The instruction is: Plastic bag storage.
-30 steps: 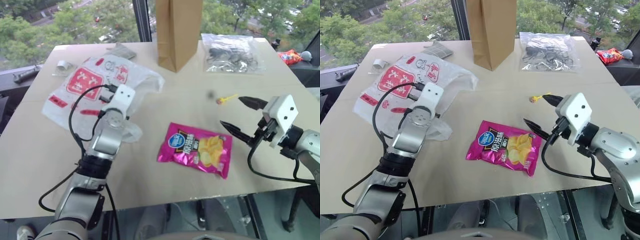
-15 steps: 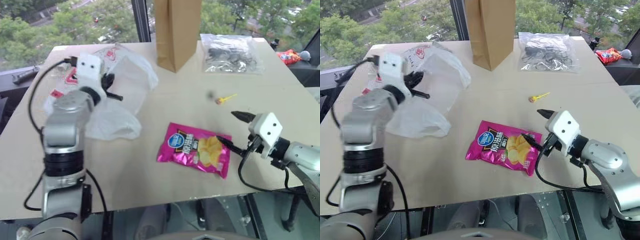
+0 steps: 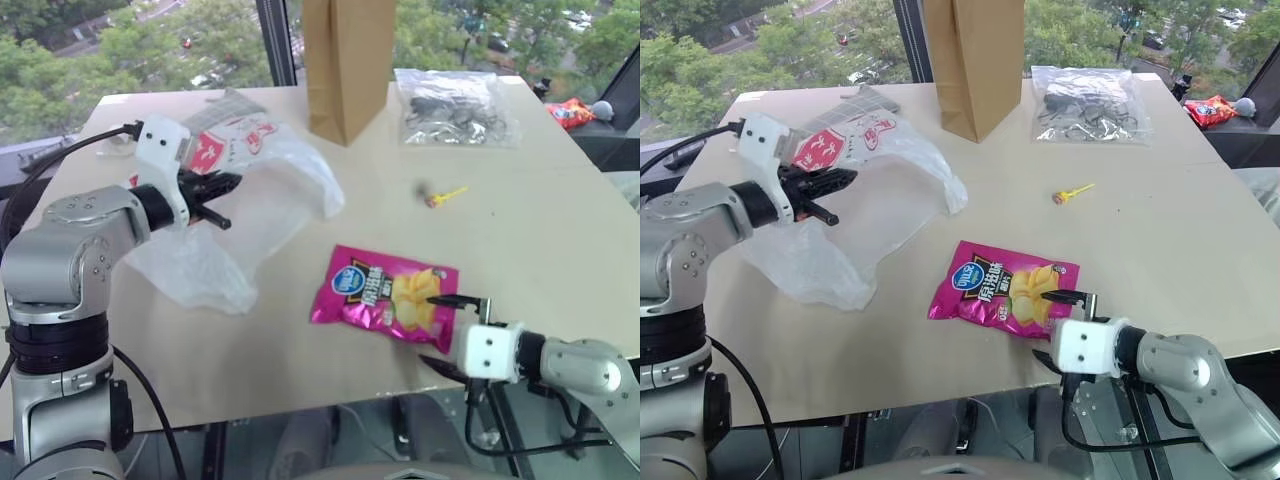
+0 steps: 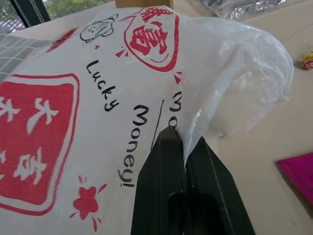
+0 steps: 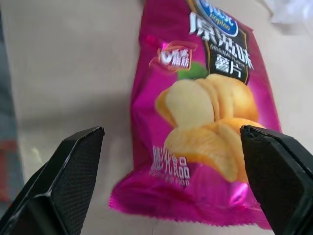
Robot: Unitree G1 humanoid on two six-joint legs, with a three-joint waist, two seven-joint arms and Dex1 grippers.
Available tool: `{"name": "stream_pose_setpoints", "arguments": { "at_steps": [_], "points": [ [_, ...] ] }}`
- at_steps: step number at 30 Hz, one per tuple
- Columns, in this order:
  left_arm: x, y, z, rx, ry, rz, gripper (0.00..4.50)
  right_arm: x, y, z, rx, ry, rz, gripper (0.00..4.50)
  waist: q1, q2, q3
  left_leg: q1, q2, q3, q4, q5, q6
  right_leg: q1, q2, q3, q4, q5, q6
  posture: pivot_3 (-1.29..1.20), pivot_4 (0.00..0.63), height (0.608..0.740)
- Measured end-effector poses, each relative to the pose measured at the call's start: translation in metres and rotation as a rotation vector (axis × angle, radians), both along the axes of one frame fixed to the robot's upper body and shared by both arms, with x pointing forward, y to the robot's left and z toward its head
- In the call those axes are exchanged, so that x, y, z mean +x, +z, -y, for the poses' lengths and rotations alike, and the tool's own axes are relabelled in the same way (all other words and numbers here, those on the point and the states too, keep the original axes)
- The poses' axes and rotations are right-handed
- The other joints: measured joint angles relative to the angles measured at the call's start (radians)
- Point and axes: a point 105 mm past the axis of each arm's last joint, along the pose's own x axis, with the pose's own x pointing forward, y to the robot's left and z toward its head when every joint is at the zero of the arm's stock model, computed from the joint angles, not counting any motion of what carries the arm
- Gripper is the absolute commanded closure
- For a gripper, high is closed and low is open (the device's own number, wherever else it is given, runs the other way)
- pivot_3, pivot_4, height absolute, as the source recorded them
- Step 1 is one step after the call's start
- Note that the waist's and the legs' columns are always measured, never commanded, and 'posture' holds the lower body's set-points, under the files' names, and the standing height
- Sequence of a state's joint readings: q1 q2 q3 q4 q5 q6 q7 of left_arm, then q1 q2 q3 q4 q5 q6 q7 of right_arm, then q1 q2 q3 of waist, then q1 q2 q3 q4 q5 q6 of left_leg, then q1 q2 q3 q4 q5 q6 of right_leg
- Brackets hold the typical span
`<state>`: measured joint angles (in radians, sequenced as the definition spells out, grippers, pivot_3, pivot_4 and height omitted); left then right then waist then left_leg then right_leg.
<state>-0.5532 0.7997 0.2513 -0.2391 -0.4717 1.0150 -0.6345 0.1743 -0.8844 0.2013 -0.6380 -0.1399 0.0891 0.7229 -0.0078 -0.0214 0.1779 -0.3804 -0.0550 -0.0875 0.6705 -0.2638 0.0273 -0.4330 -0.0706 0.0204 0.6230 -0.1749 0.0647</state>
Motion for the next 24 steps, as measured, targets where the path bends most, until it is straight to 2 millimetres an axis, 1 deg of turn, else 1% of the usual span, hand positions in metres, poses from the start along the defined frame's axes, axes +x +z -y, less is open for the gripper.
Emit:
{"name": "stream_pose_setpoints", "arguments": {
  "at_steps": [1, 3, 6, 8, 9, 12, 13, 14, 15, 16, 17, 20, 23, 24],
  "points": [
    [0.000, -0.002, 0.001, 0.002, -0.003, -0.008, 4.46, 0.003, -0.003, 0.002, -0.035, 0.002, 0.052, 0.00, 0.000, 0.000, 0.000, 0.000, 0.000, 0.000, 0.000, 0.000, 0.000, 0.000, 0.000, 0.000, 0.000, 0.000, 0.000, 0.00, 0.150, 0.740],
    [0.000, -0.004, 0.003, 0.005, -0.007, -0.014, 4.46, 0.006, -0.003, -0.001, -0.056, 0.011, 0.121, 0.00, -0.001, -0.001, -0.001, 0.001, 0.000, 0.000, 0.000, 0.000, -0.001, 0.000, 0.000, 0.001, 0.000, 0.000, -0.001, 0.00, 0.150, 0.740],
    [0.001, -0.007, 0.007, 0.003, -0.013, -0.021, 4.46, 0.027, 0.001, -0.003, -0.060, -0.052, 0.240, 0.00, -0.004, -0.003, -0.002, 0.001, 0.001, 0.001, 0.000, 0.001, -0.002, 0.000, 0.001, 0.002, 0.001, 0.000, 0.000, 0.00, 0.150, 0.740],
    [0.000, -0.006, 0.011, -0.003, -0.023, -0.018, 4.50, 0.040, 0.002, -0.003, -0.064, -0.104, 0.293, 0.50, -0.003, -0.004, -0.002, 0.002, 0.001, 0.000, 0.001, 0.001, -0.002, 0.001, 0.001, 0.001, 0.002, 0.000, 0.000, 0.00, 0.150, 0.740],
    [0.000, -0.006, 0.013, 0.000, -0.023, -0.021, 4.50, 0.044, 0.000, -0.002, -0.075, -0.117, 0.304, 0.83, -0.002, -0.004, -0.002, 0.002, 0.000, 0.000, 0.001, 0.001, -0.002, 0.001, 0.001, 0.001, 0.003, 0.000, -0.001, 0.00, 0.150, 0.740],
    [0.004, 0.000, 0.018, 0.012, -0.020, -0.016, 4.50, 0.052, -0.004, -0.001, -0.081, -0.149, 0.299, 2.21, 0.001, -0.005, -0.002, 0.002, 0.000, -0.002, 0.001, 0.002, -0.002, 0.002, 0.001, -0.001, 0.003, 0.001, -0.001, 0.00, 0.150, 0.740],
    [0.005, 0.003, 0.022, 0.011, -0.024, -0.009, 4.50, 0.056, -0.006, 0.000, -0.083, -0.160, 0.296, 2.55, 0.000, -0.004, -0.002, 0.002, 0.000, -0.002, 0.001, 0.002, -0.003, 0.002, 0.001, -0.001, 0.003, 0.002, -0.003, 0.00, 0.150, 0.740],
    [0.006, 0.005, 0.023, 0.010, -0.024, -0.004, 4.50, 0.057, -0.007, 0.001, -0.085, -0.164, 0.295, 3.09, -0.001, -0.004, -0.002, 0.002, 0.000, -0.002, 0.001, 0.002, -0.003, 0.001, 0.001, 0.000, 0.003, 0.002, -0.004, 0.00, 0.150, 0.740],
    [0.008, 0.008, 0.026, 0.014, -0.023, 0.001, 4.50, 0.061, -0.007, 0.001, -0.087, -0.167, 0.299, 3.48, -0.002, -0.004, -0.002, 0.002, 0.000, -0.001, 0.001, 0.002, -0.003, 0.001, 0.001, 0.000, 0.003, 0.002, -0.004, 0.00, 0.150, 0.740],
    [0.011, 0.009, 0.028, 0.019, -0.017, 0.002, 4.50, 0.064, -0.006, 0.000, -0.088, -0.164, 0.307, 4.11, -0.003, -0.004, -0.002, 0.002, 0.000, -0.001, 0.001, 0.002, -0.003, 0.001, 0.001, 0.000, 0.003, 0.002, -0.004, 0.00, 0.150, 0.740],
    [0.014, 0.010, 0.029, 0.023, -0.008, 0.001, 4.50, 0.066, -0.003, -0.003, -0.080, -0.156, 0.321, 4.42, -0.005, -0.004, -0.002, 0.002, 0.000, -0.001, 0.001, 0.002, -0.003, 0.001, 0.001, 0.000, 0.003, 0.002, -0.004, 0.00, 0.150, 0.740],
    [0.022, 0.004, 0.026, 0.030, 0.030, -0.028, 4.50, 0.071, 0.010, -0.011, -0.041, -0.129, 0.365, 4.42, -0.009, -0.004, -0.002, 0.002, 0.000, -0.001, 0.000, 0.002, -0.003, 0.000, 0.002, 0.001, 0.003, 0.002, -0.004, 0.00, 0.150, 0.740],
    [0.024, 0.000, 0.022, 0.028, 0.051, -0.048, 4.50, 0.072, 0.015, -0.013, -0.022, -0.128, 0.375, 4.42, -0.007, -0.004, -0.002, 0.001, 0.000, -0.002, 0.000, 0.002, -0.003, 0.000, 0.002, 0.001, 0.002, 0.002, -0.004, 0.00, 0.150, 0.740],
    [0.028, -0.002, 0.017, 0.015, 0.073, -0.068, 4.50, 0.075, 0.031, -0.018, 0.074, -0.149, 0.380, 4.42, -0.006, -0.004, -0.002, 0.001, 0.000, -0.002, 0.000, 0.002, -0.003, 0.000, 0.001, 0.001, 0.002, 0.002, -0.004, 0.00, 0.150, 0.740]
  ]
}}
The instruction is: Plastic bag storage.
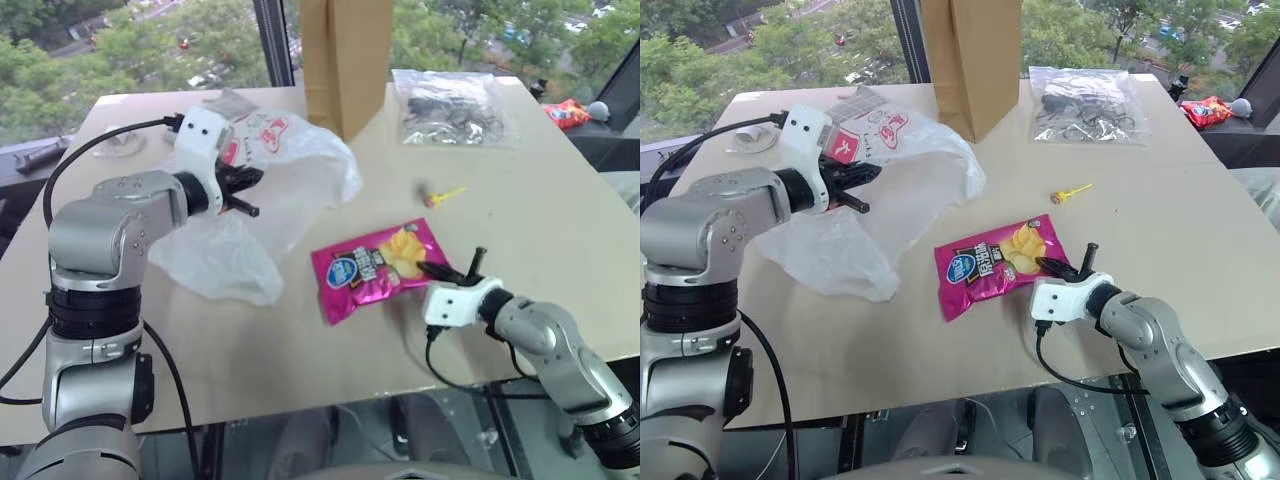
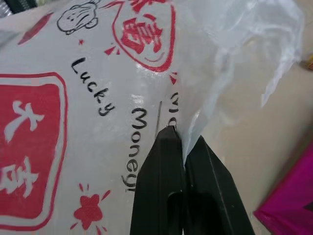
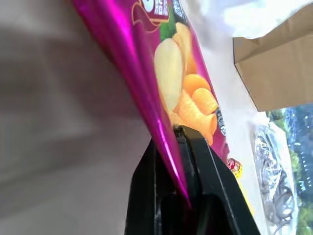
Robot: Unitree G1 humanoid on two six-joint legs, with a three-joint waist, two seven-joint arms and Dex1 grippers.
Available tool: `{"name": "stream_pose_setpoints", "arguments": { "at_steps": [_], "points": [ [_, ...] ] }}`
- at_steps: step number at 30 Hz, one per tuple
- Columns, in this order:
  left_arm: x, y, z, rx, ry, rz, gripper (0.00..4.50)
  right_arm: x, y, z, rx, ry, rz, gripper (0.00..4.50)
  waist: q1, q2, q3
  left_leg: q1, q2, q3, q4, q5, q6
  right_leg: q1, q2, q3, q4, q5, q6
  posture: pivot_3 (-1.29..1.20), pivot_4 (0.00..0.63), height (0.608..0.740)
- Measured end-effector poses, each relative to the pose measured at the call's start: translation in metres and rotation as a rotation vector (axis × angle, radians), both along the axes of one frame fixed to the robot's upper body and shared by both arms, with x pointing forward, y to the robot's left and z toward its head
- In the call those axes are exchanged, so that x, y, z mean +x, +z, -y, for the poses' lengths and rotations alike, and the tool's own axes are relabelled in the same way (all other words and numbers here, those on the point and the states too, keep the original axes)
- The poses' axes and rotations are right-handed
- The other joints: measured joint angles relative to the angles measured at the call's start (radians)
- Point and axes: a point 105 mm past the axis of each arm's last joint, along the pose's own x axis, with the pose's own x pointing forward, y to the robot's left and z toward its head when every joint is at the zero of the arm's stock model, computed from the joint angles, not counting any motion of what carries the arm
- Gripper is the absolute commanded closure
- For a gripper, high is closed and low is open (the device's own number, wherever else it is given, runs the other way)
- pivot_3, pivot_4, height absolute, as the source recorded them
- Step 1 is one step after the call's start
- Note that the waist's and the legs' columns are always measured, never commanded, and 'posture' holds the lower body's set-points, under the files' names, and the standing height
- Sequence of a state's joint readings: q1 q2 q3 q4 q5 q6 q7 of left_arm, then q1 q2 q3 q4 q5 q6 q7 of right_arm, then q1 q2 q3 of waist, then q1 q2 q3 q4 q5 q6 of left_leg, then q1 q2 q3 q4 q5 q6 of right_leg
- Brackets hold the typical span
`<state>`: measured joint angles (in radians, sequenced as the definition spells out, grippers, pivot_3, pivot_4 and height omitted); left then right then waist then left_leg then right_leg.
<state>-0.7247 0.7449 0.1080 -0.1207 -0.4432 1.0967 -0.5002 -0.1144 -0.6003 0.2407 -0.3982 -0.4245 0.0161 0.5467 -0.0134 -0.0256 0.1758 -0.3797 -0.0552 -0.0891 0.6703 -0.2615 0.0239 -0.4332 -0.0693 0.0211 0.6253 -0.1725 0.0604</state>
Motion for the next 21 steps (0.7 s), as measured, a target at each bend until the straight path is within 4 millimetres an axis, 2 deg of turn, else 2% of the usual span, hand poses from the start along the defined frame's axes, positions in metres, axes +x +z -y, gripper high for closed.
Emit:
{"name": "stream_pose_setpoints", "arguments": {
  "at_steps": [3, 5, 9, 14, 17, 21],
  "points": [
    [0.002, 0.005, 0.006, -0.032, -0.034, -0.007, 4.50, 0.001, 0.040, -0.016, 0.133, 0.044, 0.054, 4.42, 0.000, 0.000, 0.000, 0.000, 0.000, 0.000, 0.000, 0.000, 0.000, 0.000, 0.000, 0.000, 0.000, 0.000, 0.000, 0.00, 0.150, 0.740],
    [0.000, 0.011, 0.014, -0.054, -0.084, -0.017, 4.50, 0.002, 0.052, -0.024, 0.201, 0.054, 0.047, 4.42, -0.001, 0.000, 0.000, 0.000, 0.000, -0.001, 0.000, 0.000, 0.000, 0.000, 0.000, -0.001, 0.000, 0.000, 0.000, 0.00, 0.150, 0.740],
    [-0.005, 0.007, 0.021, -0.085, -0.137, -0.077, 4.50, 0.013, 0.056, -0.032, 0.235, 0.040, 0.017, 4.42, -0.002, 0.000, 0.000, 0.000, -0.001, 0.000, 0.000, 0.000, 0.000, 0.000, 0.000, -0.001, 0.000, 0.000, 0.000, 0.00, 0.150, 0.740],
    [-0.009, 0.016, 0.040, -0.134, -0.209, -0.103, 4.50, 0.031, 0.058, -0.046, 0.242, 0.024, 0.006, 4.42, -0.002, 0.001, 0.001, 0.000, -0.001, -0.001, 0.000, 0.000, 0.000, -0.001, 0.000, -0.001, 0.001, 0.000, 0.000, 0.00, 0.150, 0.740],
    [-0.013, 0.019, 0.059, -0.205, -0.265, -0.143, 4.50, 0.041, 0.057, -0.059, 0.233, 0.028, 0.003, 4.42, -0.003, 0.001, 0.001, -0.001, -0.001, -0.001, 0.000, 0.000, 0.000, -0.001, 0.000, -0.001, 0.000, 0.000, 0.000, 0.00, 0.150, 0.740],
    [-0.013, 0.021, 0.067, -0.222, -0.275, -0.146, 4.50, 0.047, 0.054, -0.078, 0.238, 0.067, -0.015, 4.42, -0.007, 0.001, 0.001, -0.001, -0.001, 0.000, -0.001, 0.000, 0.000, -0.003, 0.000, 0.001, 0.001, 0.000, -0.001, 0.00, 0.150, 0.740]
  ]
}}
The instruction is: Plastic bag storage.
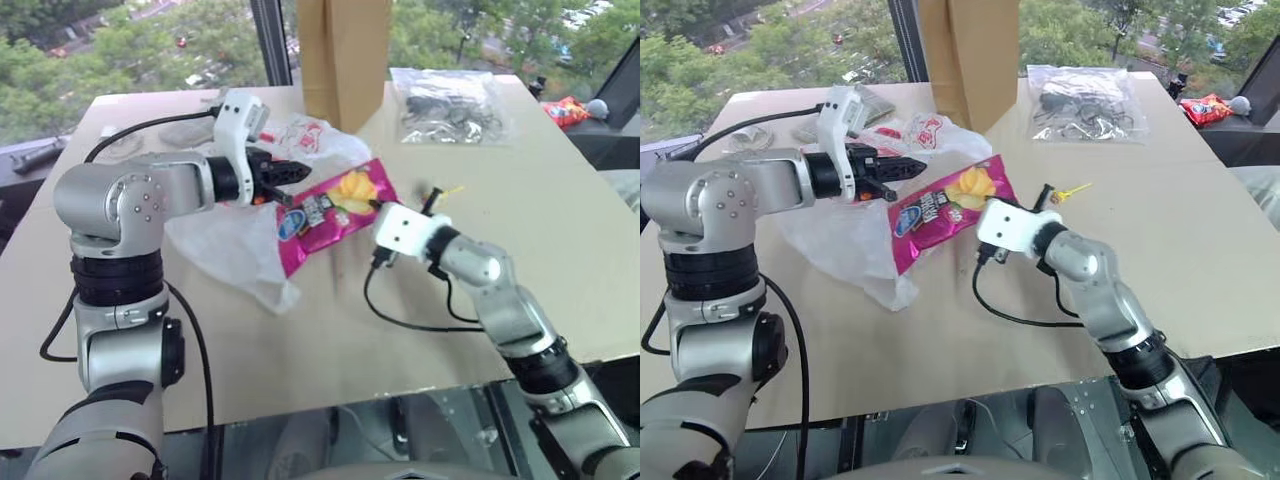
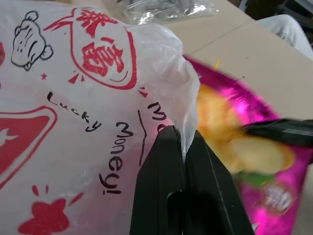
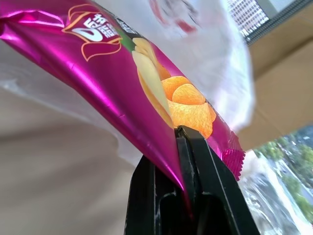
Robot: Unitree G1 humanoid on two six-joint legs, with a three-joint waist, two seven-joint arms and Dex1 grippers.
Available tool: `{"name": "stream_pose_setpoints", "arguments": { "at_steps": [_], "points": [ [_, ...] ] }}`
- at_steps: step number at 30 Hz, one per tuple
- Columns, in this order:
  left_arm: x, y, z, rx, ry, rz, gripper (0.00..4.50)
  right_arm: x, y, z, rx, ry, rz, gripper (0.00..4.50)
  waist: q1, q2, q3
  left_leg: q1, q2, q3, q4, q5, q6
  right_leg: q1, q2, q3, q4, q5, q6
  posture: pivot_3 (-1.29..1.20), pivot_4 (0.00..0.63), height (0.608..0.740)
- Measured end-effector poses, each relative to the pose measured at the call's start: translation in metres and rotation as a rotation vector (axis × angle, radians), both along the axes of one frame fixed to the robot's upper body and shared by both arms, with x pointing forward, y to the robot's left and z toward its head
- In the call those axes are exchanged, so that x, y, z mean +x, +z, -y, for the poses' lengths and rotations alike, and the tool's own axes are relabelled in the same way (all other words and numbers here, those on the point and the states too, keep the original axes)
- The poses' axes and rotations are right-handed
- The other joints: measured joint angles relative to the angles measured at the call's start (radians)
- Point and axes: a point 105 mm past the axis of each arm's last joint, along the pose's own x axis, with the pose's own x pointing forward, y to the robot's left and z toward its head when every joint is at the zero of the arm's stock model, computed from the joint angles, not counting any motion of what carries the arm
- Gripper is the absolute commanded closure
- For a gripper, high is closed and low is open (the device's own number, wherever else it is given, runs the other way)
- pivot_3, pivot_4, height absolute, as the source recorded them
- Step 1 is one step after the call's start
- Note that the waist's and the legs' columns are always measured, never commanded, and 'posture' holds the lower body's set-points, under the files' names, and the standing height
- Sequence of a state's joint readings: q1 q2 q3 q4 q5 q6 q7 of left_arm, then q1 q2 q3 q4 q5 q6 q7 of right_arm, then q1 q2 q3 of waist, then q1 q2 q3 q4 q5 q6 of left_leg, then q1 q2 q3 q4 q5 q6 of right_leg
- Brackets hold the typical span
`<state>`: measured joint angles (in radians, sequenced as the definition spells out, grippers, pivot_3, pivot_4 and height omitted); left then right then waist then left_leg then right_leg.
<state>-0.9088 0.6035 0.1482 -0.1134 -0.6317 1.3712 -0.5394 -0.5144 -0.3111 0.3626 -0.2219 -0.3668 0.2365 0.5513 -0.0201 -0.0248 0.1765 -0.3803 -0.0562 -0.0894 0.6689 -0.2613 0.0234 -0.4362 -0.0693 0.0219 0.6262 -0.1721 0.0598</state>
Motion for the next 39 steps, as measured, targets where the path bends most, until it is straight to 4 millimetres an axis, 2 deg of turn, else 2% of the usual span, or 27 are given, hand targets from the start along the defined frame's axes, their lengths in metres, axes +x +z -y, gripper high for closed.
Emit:
{"name": "stream_pose_setpoints", "arguments": {
  "at_steps": [4, 8, 12, 16, 18, 20, 22, 31, 36, 39],
  "points": [
    [0.008, 0.004, 0.012, -0.017, 0.026, 0.012, 4.50, -0.003, 0.005, -0.018, 0.009, 0.072, 0.007, 4.42, 0.003, 0.000, 0.000, -0.004, -0.001, 0.000, 0.000, 0.000, 0.000, -0.004, 0.000, 0.000, 0.000, 0.000, 0.000, 0.00, 0.150, 0.740],
    [0.015, 0.007, 0.013, -0.018, 0.068, 0.028, 4.50, -0.007, 0.006, -0.023, 0.005, 0.109, 0.010, 4.42, 0.003, 0.000, 0.000, -0.003, -0.001, 0.000, 0.000, 0.000, 0.000, -0.004, -0.001, 0.001, 0.000, 0.000, 0.000, 0.00, 0.150, 0.740],
    [0.002, 0.004, 0.026, -0.029, -0.031, 0.012, 4.50, 0.004, 0.006, -0.034, 0.008, 0.110, -0.007, 4.42, -0.008, 0.000, 0.000, -0.003, -0.001, 0.001, -0.001, 0.000, 0.000, -0.004, 0.000, 0.002, 0.001, 0.000, 0.000, 0.00, 0.150, 0.740],
    [-0.014, -0.004, 0.035, -0.025, -0.108, -0.030, 4.50, 0.027, 0.003, -0.041, 0.007, 0.068, -0.015, 4.42, -0.021, 0.000, 0.000, -0.003, -0.001, 0.001, -0.001, 0.000, -0.001, -0.005, 0.000, 0.002, 0.001, 0.001, -0.001, 0.00, 0.150, 0.740],
    [-0.020, -0.012, 0.034, -0.013, -0.120, -0.059, 4.50, 0.042, 0.000, -0.036, -0.022, 0.023, -0.015, 4.42, -0.022, 0.000, 0.000, -0.003, -0.001, 0.001, -0.001, 0.000, -0.001, -0.005, 0.000, 0.003, 0.001, 0.001, -0.001, 0.00, 0.150, 0.740],
    [-0.022, -0.016, 0.031, -0.012, -0.112, -0.080, 4.50, 0.048, -0.002, -0.032, -0.038, 0.003, -0.010, 4.42, -0.021, 0.000, 0.000, -0.004, -0.001, 0.001, -0.001, 0.000, -0.001, -0.006, 0.000, 0.003, 0.001, 0.001, -0.001, 0.00, 0.150, 0.740],
    [-0.022, -0.014, 0.024, -0.029, -0.091, -0.086, 4.50, 0.057, 0.000, -0.025, -0.068, -0.022, 0.009, 4.42, -0.021, 0.000, 0.000, -0.005, -0.001, 0.001, -0.001, 0.000, -0.001, -0.007, 0.000, 0.003, 0.001, 0.001, -0.001, 0.00, 0.150, 0.740],
    [-0.024, -0.014, 0.013, -0.026, -0.051, -0.091, 4.50, 0.066, 0.000, 0.010, -0.180, -0.069, 0.049, 4.42, -0.021, 0.000, 0.000, -0.006, -0.001, 0.002, -0.002, 0.000, -0.001, -0.008, -0.001, 0.003, 0.001, 0.001, -0.001, 0.00, 0.150, 0.740],
    [-0.035, -0.015, 0.031, -0.086, -0.159, -0.139, 4.50, 0.066, 0.002, 0.019, -0.215, -0.071, 0.054, 4.42, -0.021, 0.000, 0.000, -0.006, -0.001, 0.002, -0.002, 0.000, -0.001, -0.008, -0.001, 0.004, 0.001, 0.001, -0.001, 0.00, 0.150, 0.740],
    [-0.038, -0.009, 0.035, -0.118, -0.202, -0.135, 4.50, 0.066, 0.006, 0.024, -0.227, -0.075, 0.062, 4.42, -0.022, 0.000, 0.000, -0.006, -0.001, 0.002, -0.002, 0.000, -0.001, -0.009, 0.000, 0.004, 0.001, 0.001, -0.001, 0.00, 0.150, 0.740]
  ]
}}
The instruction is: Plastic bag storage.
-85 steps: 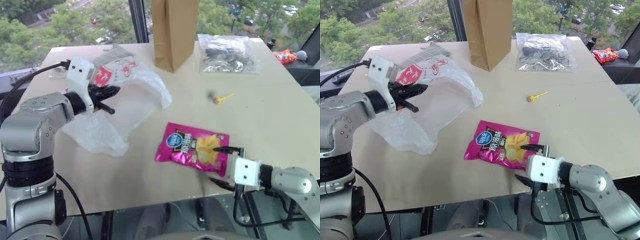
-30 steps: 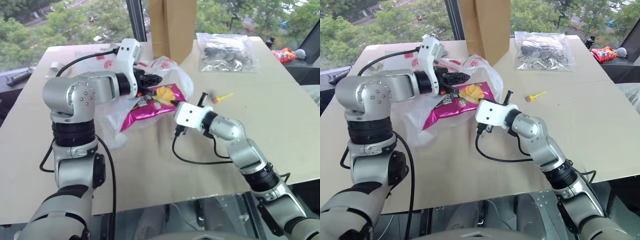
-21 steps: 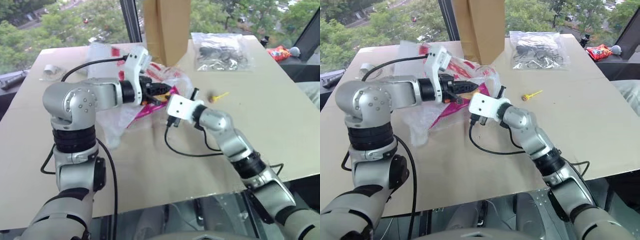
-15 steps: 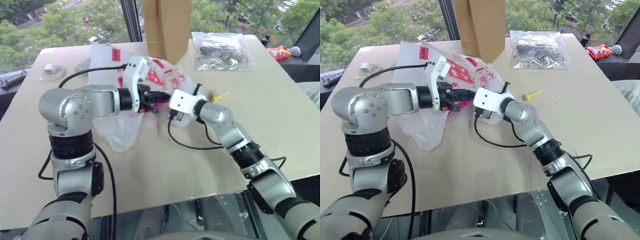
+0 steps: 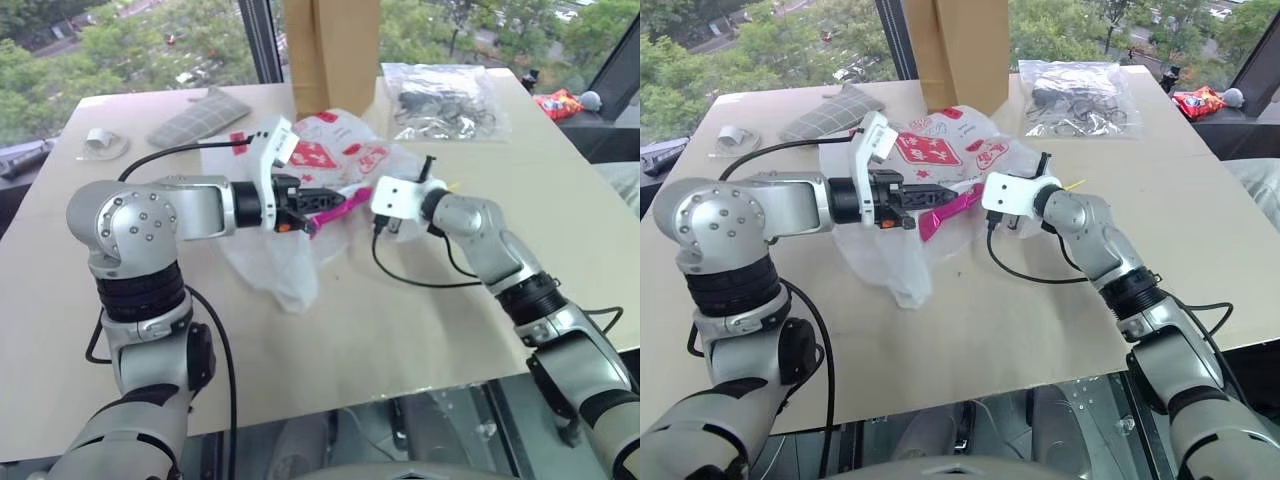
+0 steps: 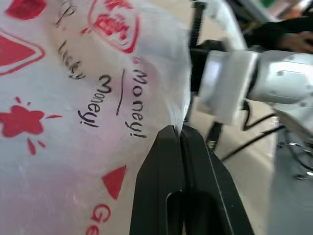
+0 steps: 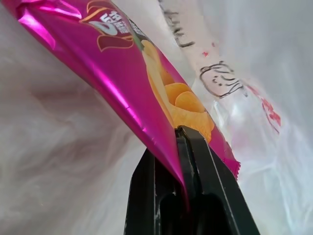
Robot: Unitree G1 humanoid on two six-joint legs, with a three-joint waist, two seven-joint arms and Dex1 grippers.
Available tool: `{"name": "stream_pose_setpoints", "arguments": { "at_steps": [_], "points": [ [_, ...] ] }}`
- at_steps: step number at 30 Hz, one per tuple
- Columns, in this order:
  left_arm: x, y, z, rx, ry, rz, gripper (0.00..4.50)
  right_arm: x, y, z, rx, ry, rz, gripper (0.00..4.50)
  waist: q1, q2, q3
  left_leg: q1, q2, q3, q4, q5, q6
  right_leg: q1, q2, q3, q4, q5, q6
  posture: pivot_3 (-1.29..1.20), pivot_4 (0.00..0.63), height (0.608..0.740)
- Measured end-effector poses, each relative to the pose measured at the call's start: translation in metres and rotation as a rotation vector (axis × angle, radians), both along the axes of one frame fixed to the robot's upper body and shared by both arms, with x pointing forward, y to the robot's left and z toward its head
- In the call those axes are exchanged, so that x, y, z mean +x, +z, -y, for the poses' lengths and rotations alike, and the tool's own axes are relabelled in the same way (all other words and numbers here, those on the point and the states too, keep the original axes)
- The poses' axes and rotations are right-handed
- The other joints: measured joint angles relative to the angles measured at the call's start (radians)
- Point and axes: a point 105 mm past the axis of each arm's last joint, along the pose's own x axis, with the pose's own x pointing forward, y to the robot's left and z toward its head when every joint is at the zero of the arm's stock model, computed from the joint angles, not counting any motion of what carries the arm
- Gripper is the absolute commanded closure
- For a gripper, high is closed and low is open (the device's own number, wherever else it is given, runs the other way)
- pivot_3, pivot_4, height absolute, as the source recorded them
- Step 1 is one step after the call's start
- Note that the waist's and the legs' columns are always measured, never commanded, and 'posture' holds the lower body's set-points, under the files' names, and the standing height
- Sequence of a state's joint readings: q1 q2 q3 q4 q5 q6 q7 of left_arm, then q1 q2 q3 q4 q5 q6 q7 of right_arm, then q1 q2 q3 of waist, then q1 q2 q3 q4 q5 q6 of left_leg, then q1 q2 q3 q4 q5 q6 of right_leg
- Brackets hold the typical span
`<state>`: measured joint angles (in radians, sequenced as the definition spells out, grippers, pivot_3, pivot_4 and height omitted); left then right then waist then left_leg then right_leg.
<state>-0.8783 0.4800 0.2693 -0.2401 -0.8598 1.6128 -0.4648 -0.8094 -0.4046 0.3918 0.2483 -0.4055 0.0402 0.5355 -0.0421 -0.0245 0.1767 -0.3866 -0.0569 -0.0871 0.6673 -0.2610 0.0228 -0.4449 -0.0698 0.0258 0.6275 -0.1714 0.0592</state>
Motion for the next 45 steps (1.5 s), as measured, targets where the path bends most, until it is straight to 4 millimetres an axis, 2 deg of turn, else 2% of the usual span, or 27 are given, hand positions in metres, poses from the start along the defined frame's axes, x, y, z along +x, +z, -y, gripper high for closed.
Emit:
{"name": "stream_pose_setpoints", "arguments": {
  "at_steps": [2, 5, 9, 12, 13, 14, 16, 21, 22, 23, 25, 27, 28, 29, 32, 35, 40, 42, 45],
  "points": [
    [-0.001, 0.007, 0.007, -0.050, -0.030, 0.004, 4.50, 0.000, 0.000, -0.004, 0.004, 0.002, 0.002, 4.42, 0.000, 0.000, 0.000, 0.000, 0.000, 0.000, 0.000, 0.000, 0.000, 0.000, 0.000, 0.000, 0.000, 0.000, 0.000, 0.00, 0.150, 0.740],
    [-0.005, 0.011, 0.018, -0.101, -0.075, 0.000, 4.50, 0.004, -0.005, -0.025, 0.012, 0.012, 0.000, 4.42, -0.004, 0.000, 0.000, 0.001, 0.001, 0.002, 0.000, 0.000, 0.000, 0.000, 0.000, 0.002, 0.001, 0.000, 0.000, 0.00, 0.150, 0.740],
    [-0.004, 0.011, 0.016, -0.131, -0.045, -0.008, 4.50, 0.012, -0.009, -0.058, 0.014, 0.015, 0.011, 4.42, -0.004, 0.000, 0.000, 0.001, 0.001, 0.002, 0.000, 0.000, -0.001, -0.002, 0.000, 0.003, 0.003, 0.001, -0.001, 0.00, 0.150, 0.740],
    [-0.002, 0.007, 0.014, -0.145, -0.012, -0.021, 4.50, 0.014, -0.010, -0.075, 0.024, 0.041, -0.003, 4.42, -0.001, 0.000, 0.000, 0.001, 0.001, 0.002, 0.000, 0.000, -0.001, -0.002, 0.000, 0.002, 0.002, 0.001, -0.001, 0.00, 0.150, 0.740],
    [-0.001, 0.004, 0.013, -0.153, 0.007, -0.029, 4.50, 0.014, -0.013, -0.081, 0.030, 0.058, -0.015, 3.91, 0.001, 0.000, 0.000, 0.000, 0.000, 0.002, 0.000, 0.000, -0.001, -0.002, 0.000, 0.002, 0.002, 0.001, -0.001, 0.00, 0.150, 0.740],
    [0.001, -0.001, 0.010, -0.153, 0.037, -0.041, 4.50, 0.012, -0.015, -0.085, 0.041, 0.076, -0.031, 3.68, 0.002, 0.000, 0.000, 0.000, 0.000, 0.001, 0.000, 0.000, -0.001, -0.002, 0.000, 0.002, 0.001, 0.001, -0.001, 0.00, 0.150, 0.740],
    [0.004, -0.005, 0.004, -0.154, 0.086, -0.053, 4.50, 0.011, -0.017, -0.084, 0.047, 0.088, -0.048, 2.85, 0.003, 0.000, 0.000, -0.001, 0.000, 0.000, 0.001, 0.000, -0.001, -0.002, 0.000, 0.001, 0.001, 0.001, -0.001, 0.00, 0.150, 0.740],
    [0.002, -0.001, 0.004, -0.192, 0.081, -0.034, 4.50, 0.007, -0.016, -0.061, 0.076, 0.088, -0.080, 0.33, 0.003, 0.000, 0.000, -0.002, 0.000, 0.000, 0.000, 0.000, -0.001, -0.002, 0.000, 0.000, 0.000, 0.001, -0.001, 0.00, 0.150, 0.740],
    [0.002, 0.000, 0.003, -0.207, 0.080, -0.035, 4.50, 0.005, -0.018, -0.054, 0.083, 0.081, -0.101, 0.08, 0.003, 0.000, 0.000, -0.002, 0.000, 0.000, 0.000, 0.000, -0.001, -0.002, 0.000, 0.000, 0.000, 0.001, -0.001, 0.00, 0.150, 0.740],
    [0.003, 0.000, 0.003, -0.222, 0.079, -0.036, 4.50, 0.001, -0.023, -0.044, 0.094, 0.069, -0.148, 0.08, 0.003, 0.000, 0.000, -0.002, 0.000, -0.001, 0.000, 0.000, -0.001, -0.002, 0.000, 0.000, 0.000, 0.001, -0.001, 0.00, 0.150, 0.740],
    [0.018, -0.009, -0.022, -0.217, 0.234, -0.063, 4.50, -0.014, -0.015, -0.039, 0.154, 0.115, -0.186, 0.08, -0.006, 0.002, 0.001, 0.000, 0.000, 0.002, 0.000, 0.000, -0.001, -0.003, 0.001, 0.003, 0.001, 0.001, -0.001, 0.00, 0.150, 0.740],
    [0.031, -0.024, -0.040, -0.235, 0.349, -0.128, 4.50, -0.028, 0.011, -0.035, 0.218, 0.162, -0.175, 0.08, -0.010, 0.002, 0.001, 0.000, 0.001, 0.002, 0.000, 0.000, -0.001, -0.003, 0.002, 0.002, 0.003, 0.001, -0.001, 0.00, 0.150, 0.740],
    [0.032, -0.025, -0.041, -0.237, 0.355, -0.132, 4.50, -0.030, 0.014, -0.035, 0.224, 0.165, -0.171, 0.08, -0.009, 0.002, 0.001, 0.000, 0.001, 0.001, 0.000, 0.000, -0.001, -0.003, 0.002, 0.002, 0.003, 0.001, -0.001, 0.00, 0.150, 0.740],
    [0.037, -0.028, -0.046, -0.245, 0.392, -0.145, 4.50, -0.037, 0.029, -0.033, 0.262, 0.188, -0.161, 0.08, -0.004, 0.002, 0.001, 0.000, 0.001, 0.001, 0.000, 0.001, -0.001, -0.003, 0.002, 0.002, 0.004, 0.001, -0.001, 0.00, 0.150, 0.740],
    [0.046, -0.028, -0.057, -0.267, 0.457, -0.145, 4.50, -0.047, 0.039, -0.031, 0.260, 0.202, -0.166, 0.08, 0.003, 0.002, 0.000, 0.001, 0.000, 0.001, 0.001, 0.001, -0.001, -0.002, 0.000, 0.001, 0.004, 0.001, -0.001, 0.00, 0.150, 0.740],
    [0.048, -0.026, -0.056, -0.270, 0.451, -0.137, 4.50, -0.036, 0.026, -0.019, 0.197, 0.125, -0.184, 0.08, 0.008, 0.001, 0.000, 0.000, -0.002, 0.001, 0.001, 0.001, -0.001, -0.002, -0.001, 0.001, 0.004, 0.001, -0.001, 0.00, 0.150, 0.740],
    [0.047, -0.012, -0.041, -0.270, 0.382, -0.058, 4.50, -0.025, -0.021, -0.016, 0.166, 0.076, -0.354, 0.08, 0.003, 0.001, 0.000, 0.000, -0.001, 0.001, 0.001, 0.001, -0.001, -0.002, -0.001, 0.002, 0.004, 0.001, -0.001, 0.00, 0.150, 0.740],
    [0.045, -0.007, -0.037, -0.215, 0.370, 0.022, 4.50, -0.022, -0.031, -0.016, 0.171, 0.074, -0.388, 0.08, -0.001, 0.001, 0.000, 0.000, -0.001, 0.002, 0.000, 0.001, -0.001, -0.003, 0.000, 0.003, 0.004, 0.001, -0.001, 0.00, 0.150, 0.740],
    [0.046, -0.006, -0.036, -0.114, 0.380, 0.139, 4.50, -0.003, -0.039, -0.022, 0.159, 0.043, -0.345, 0.08, -0.004, 0.002, 0.000, 0.002, 0.000, 0.005, 0.000, 0.001, -0.002, -0.003, 0.000, 0.005, 0.005, 0.002, -0.002, 0.00, 0.150, 0.740]
  ]
}}
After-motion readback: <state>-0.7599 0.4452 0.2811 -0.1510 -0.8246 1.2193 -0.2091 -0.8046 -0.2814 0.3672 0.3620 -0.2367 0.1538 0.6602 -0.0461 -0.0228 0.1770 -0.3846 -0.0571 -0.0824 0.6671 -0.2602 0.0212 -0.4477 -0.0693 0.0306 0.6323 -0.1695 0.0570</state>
